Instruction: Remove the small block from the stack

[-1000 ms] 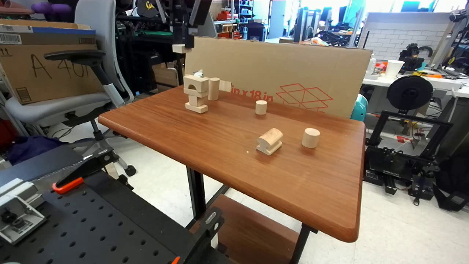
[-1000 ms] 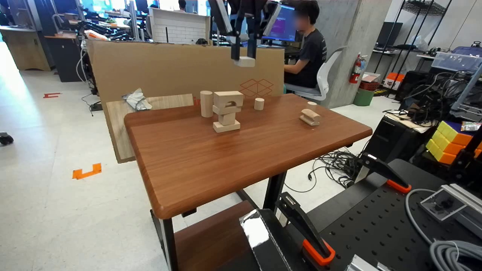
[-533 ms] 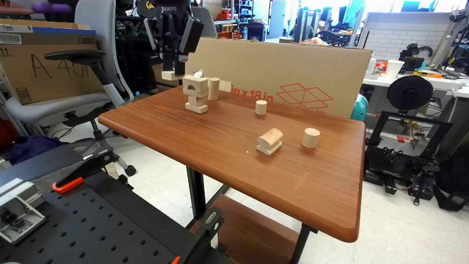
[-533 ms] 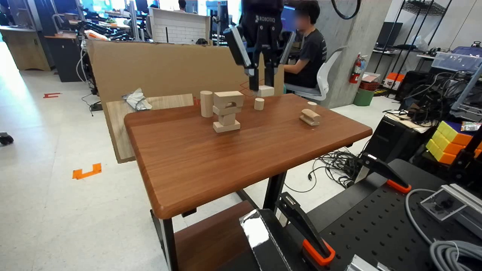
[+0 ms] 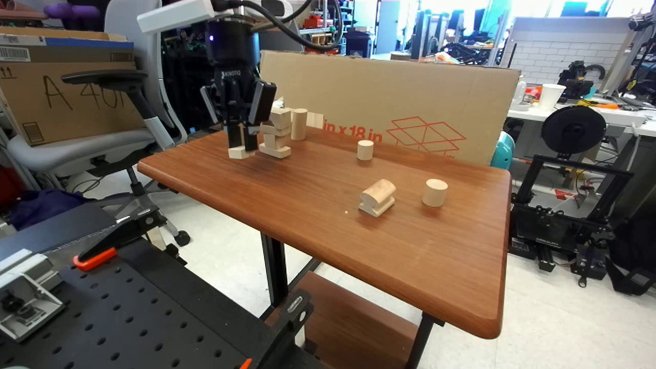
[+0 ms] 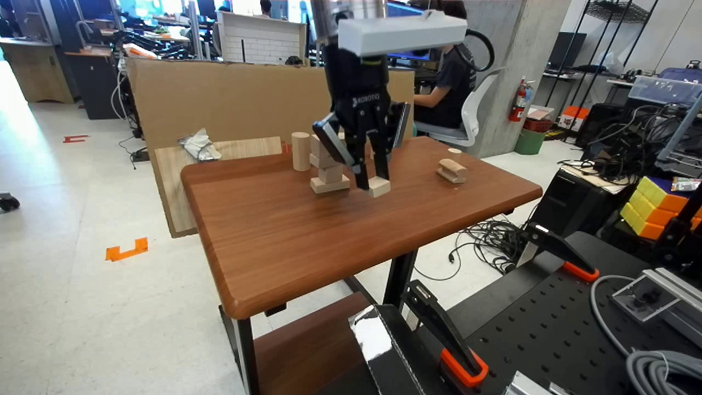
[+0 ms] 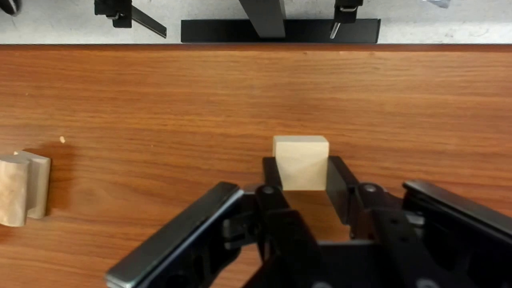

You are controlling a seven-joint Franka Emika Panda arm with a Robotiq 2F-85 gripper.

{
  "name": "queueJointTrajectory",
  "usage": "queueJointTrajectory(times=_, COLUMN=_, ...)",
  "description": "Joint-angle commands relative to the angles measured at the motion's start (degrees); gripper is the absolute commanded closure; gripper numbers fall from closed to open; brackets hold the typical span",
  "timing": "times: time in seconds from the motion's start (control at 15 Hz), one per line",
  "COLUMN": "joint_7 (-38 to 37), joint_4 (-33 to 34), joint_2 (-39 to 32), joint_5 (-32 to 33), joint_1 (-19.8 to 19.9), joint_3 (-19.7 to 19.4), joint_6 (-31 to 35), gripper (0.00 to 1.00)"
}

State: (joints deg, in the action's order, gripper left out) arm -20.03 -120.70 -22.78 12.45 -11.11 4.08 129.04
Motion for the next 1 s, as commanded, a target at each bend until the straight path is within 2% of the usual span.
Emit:
queueJointTrajectory(times=0.0, joint_7=-5.50, joint_4=3.24, joint_2=-5.44, joint_5=5.16, joint_1=-3.81, joint_3=-2.62, joint_6=1.30, gripper=0.92)
queueJointTrajectory(times=0.2, joint_7=-7.14, joint_4=5.17, joint_2=-7.45, joint_5=5.57, joint_1=-4.94, joint_3=-3.48, joint_6=0.50, gripper=0.92)
queueJointTrajectory(times=0.27, joint_7=-7.40, joint_4=5.28, joint_2=-7.47, joint_5=5.39, joint_1=-5.14, joint_3=-3.69, joint_6=0.82, gripper=0.71)
queueJointTrajectory(times=0.33, joint_7=-7.54, joint_4=5.49, joint_2=-7.48, joint_5=5.45, joint_1=-5.37, joint_3=-3.93, joint_6=0.72, gripper=0.42)
queueJointTrajectory(times=0.4, joint_7=-7.56, joint_4=5.23, joint_2=-7.01, joint_5=5.11, joint_1=-5.40, joint_3=-3.94, joint_6=0.76, gripper=0.40)
queueJointTrajectory(times=0.8, joint_7=-5.43, joint_4=-3.16, joint_2=3.68, joint_5=2.98, joint_1=-4.57, joint_3=-1.80, joint_6=3.16, gripper=0.00)
queueJointTrajectory(times=0.93, joint_7=-5.03, joint_4=-5.42, joint_2=8.76, joint_5=1.10, joint_1=-3.78, joint_3=-0.66, joint_6=3.57, gripper=0.00)
